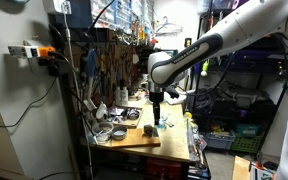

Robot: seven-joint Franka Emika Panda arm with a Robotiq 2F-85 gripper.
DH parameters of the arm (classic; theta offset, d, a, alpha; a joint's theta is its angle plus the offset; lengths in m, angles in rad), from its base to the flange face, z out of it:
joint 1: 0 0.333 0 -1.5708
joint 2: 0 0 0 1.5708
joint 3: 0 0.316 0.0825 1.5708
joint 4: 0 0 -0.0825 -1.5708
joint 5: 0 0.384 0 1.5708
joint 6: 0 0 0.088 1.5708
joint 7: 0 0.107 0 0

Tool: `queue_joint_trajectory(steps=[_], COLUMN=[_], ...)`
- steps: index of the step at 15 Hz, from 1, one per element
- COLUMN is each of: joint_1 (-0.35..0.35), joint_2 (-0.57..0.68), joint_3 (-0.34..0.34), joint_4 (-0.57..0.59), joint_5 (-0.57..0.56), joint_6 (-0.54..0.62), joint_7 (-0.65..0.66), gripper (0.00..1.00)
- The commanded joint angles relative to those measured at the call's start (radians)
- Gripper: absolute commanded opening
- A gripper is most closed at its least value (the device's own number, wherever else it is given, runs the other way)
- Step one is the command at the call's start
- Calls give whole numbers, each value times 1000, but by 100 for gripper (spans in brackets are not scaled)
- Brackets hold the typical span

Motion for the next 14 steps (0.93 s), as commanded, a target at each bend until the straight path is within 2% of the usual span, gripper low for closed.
queue_joint_trajectory(steps=[1, 8, 9, 14], joint_1=[-28, -41, -42, -45], joint_2=[78, 184, 193, 211], joint_3=[8, 37, 41, 52], joint_4=[35, 73, 79, 105], joint_5=[24, 9, 4, -10], joint_6=[70, 171, 168, 159], joint_7=[-66, -50, -46, -36], gripper=[100, 100, 83, 42])
